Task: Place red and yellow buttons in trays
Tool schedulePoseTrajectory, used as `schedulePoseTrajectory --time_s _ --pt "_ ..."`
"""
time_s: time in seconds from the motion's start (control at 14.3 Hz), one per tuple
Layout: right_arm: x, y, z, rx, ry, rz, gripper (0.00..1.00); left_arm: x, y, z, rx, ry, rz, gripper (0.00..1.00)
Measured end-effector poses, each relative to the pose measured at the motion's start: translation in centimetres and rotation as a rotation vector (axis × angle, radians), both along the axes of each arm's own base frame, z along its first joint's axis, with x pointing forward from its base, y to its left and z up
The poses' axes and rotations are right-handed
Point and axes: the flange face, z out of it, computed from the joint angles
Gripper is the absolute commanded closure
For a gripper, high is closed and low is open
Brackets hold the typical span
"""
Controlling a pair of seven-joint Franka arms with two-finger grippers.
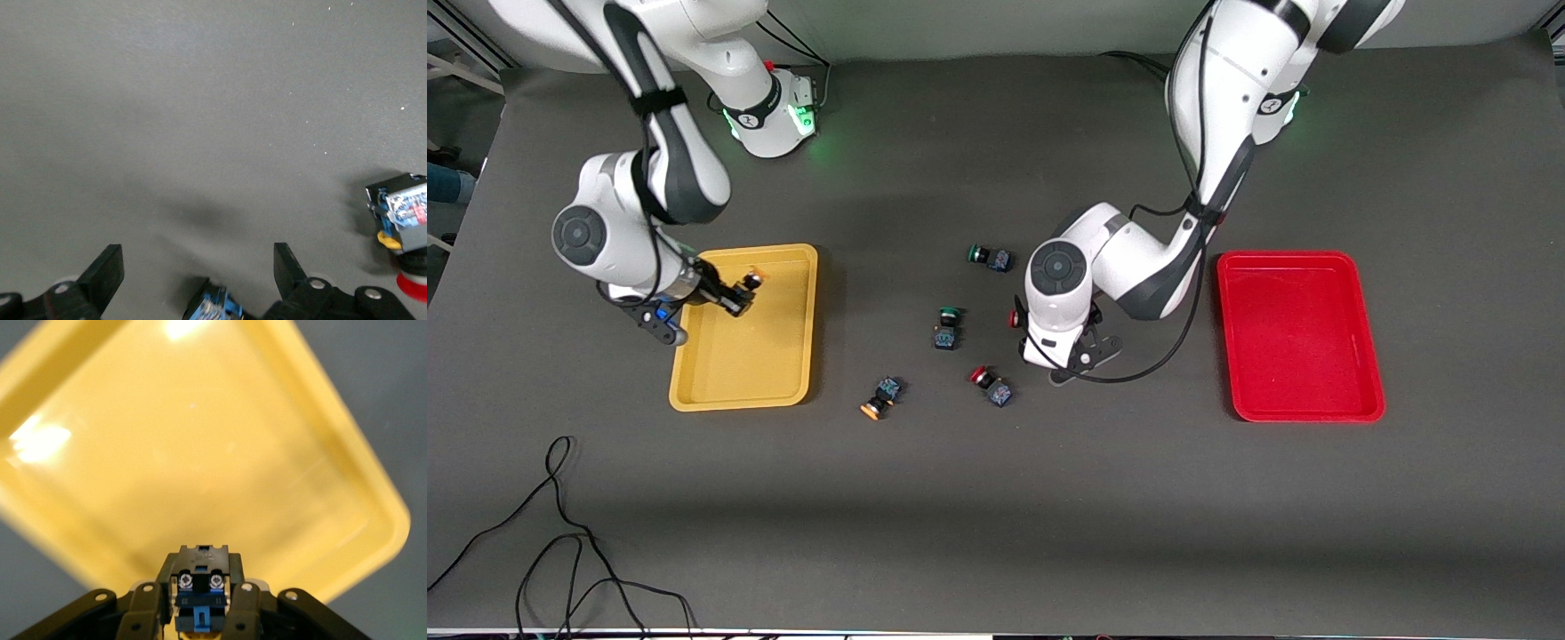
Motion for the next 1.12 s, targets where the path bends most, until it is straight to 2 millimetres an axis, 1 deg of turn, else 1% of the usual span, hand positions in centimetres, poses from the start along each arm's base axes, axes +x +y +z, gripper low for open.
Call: schedulePoseTrajectory --time_s 0.07,0.14,0.21,0.28,0.35,0.42,0.49,0.56,0.63,0.7,0.77,0.84,0.91,0.98,1.12 --pt "0.0 -1.3 -2.0 -0.014 -0.008 0.015 0.0 0.1 -0.1 -0.3 0.0 0.002 0.0 0.01" --pt "0.1 -1.7 -3.5 -0.028 -0.011 0.023 0.0 0.1 -0.1 -0.3 0.0 0.003 -0.001 0.01" --pt "0.3 -1.7 -4.4 -0.037 -0.012 0.027 0.0 -0.1 -0.3 -0.3 -0.001 0.004 -0.004 0.01" --pt "0.8 -1.4 -4.3 -0.039 -0.016 0.033 0.0 -0.3 -0.6 -0.3 -0.001 0.008 -0.009 0.01" --pt "1.7 -0.9 -3.3 -0.035 -0.023 0.036 0.0 -0.7 -1.0 -0.3 0.0 0.012 -0.016 0.02" --pt "3.0 -0.1 -1.5 -0.028 -0.029 0.031 0.0 -1.2 -1.4 -0.4 0.001 0.019 -0.024 0.03" --pt "4.6 1.6 1.0 -0.018 -0.037 0.021 0.0 -1.7 -1.8 -0.6 0.003 0.026 -0.033 0.04" --pt "6.5 4.2 4.1 -0.009 -0.058 0.011 0.0 -2.4 -2.1 -1.0 0.008 0.036 -0.041 0.04" --pt "8.2 7.2 6.9 0.001 -0.086 0.003 0.0 -3.0 -2.2 -1.6 0.015 0.048 -0.045 0.04" --pt "9.6 10.5 9.1 0.013 -0.115 0.001 0.0 -3.5 -2.1 -2.3 0.019 0.065 -0.041 0.05" --pt "10.4 13.6 10.0 0.029 -0.129 0.001 0.0 -4.0 -2.1 -2.8 0.012 0.087 -0.028 0.13" --pt "11.1 16.3 9.5 0.051 -0.126 -0.005 0.0 -4.3 -2.2 -3.1 -0.004 0.112 -0.006 0.26" --pt "11.9 18.7 7.9 0.068 -0.111 -0.012 0.0 -4.6 -2.4 -3.1 -0.025 0.136 0.018 0.46" --pt "12.6 20.6 5.7 0.077 -0.099 -0.02 0.0 -4.9 -2.7 -3.1 -0.046 0.157 0.039 0.59" --pt "13.6 23.2 0.1 0.088 -0.087 -0.028 0.0 -5.1 -3.0 -3.0 -0.077 0.182 0.07 0.8"
